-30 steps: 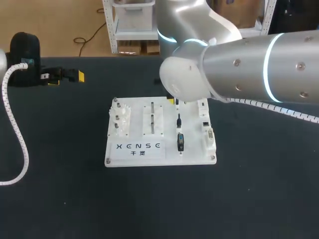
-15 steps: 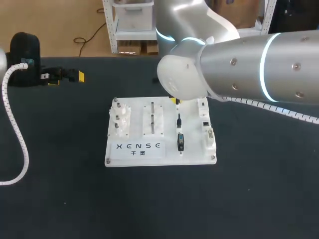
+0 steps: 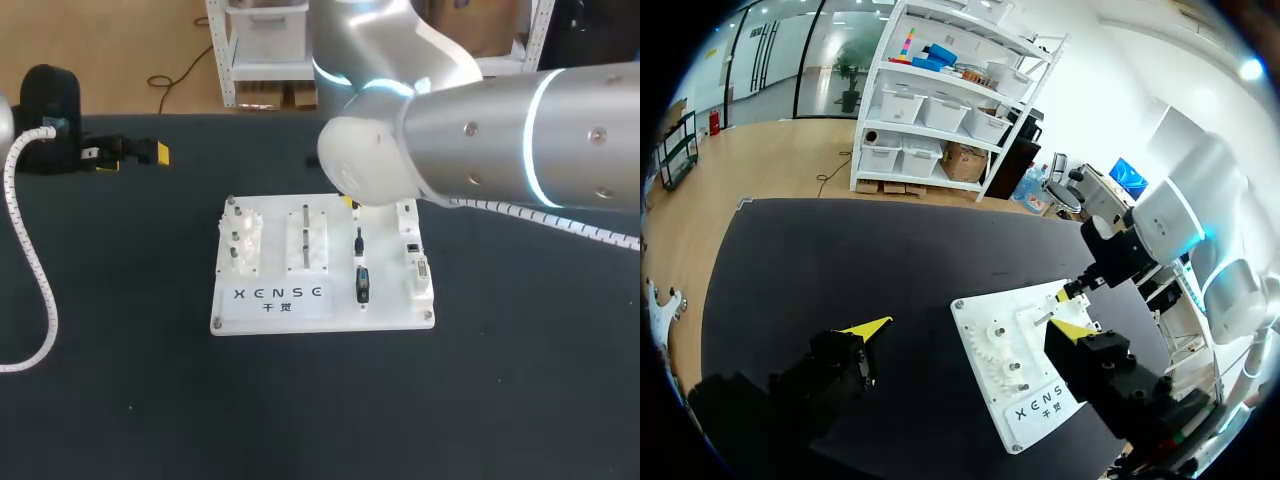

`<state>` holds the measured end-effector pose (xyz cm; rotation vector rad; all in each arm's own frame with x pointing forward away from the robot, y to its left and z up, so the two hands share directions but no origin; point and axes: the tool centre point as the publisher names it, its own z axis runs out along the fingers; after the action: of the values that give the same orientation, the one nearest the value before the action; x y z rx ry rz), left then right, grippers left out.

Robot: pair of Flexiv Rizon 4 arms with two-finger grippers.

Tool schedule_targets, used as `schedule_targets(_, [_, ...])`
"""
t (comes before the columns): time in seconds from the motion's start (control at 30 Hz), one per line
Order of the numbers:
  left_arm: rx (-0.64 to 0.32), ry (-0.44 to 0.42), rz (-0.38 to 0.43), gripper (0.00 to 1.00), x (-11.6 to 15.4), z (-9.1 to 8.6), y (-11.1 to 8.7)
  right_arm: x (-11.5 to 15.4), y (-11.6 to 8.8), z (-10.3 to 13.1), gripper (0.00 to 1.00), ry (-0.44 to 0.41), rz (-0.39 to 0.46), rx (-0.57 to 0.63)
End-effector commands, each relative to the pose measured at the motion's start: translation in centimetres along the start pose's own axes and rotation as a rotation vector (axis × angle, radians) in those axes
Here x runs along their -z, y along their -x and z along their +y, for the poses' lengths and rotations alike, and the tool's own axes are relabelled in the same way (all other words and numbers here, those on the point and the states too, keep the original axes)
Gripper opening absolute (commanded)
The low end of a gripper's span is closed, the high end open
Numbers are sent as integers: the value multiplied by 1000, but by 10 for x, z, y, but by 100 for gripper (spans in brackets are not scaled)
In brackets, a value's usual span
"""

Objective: Insert the USB connector, Ethernet cable, and multi-pin plug into their matching sockets one by one.

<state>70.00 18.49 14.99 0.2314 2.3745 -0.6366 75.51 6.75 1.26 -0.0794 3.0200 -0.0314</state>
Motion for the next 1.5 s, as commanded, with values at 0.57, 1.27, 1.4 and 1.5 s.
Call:
schedule_targets(0.57, [0, 0, 0, 100, 0, 0, 0, 36, -2, -10, 0, 61, -82, -24])
schedule_targets(1.27, [0, 0, 0, 100, 0, 0, 0, 32, -17, -76, 0, 37, -82, -37])
schedule_targets(1.4, [0, 0, 0, 100, 0, 0, 0, 31, -20, -79, 0, 35, -72, -39])
schedule_targets(1.5, [0, 0, 0, 100, 0, 0, 0, 30, -22, -81, 0, 34, -64, -42])
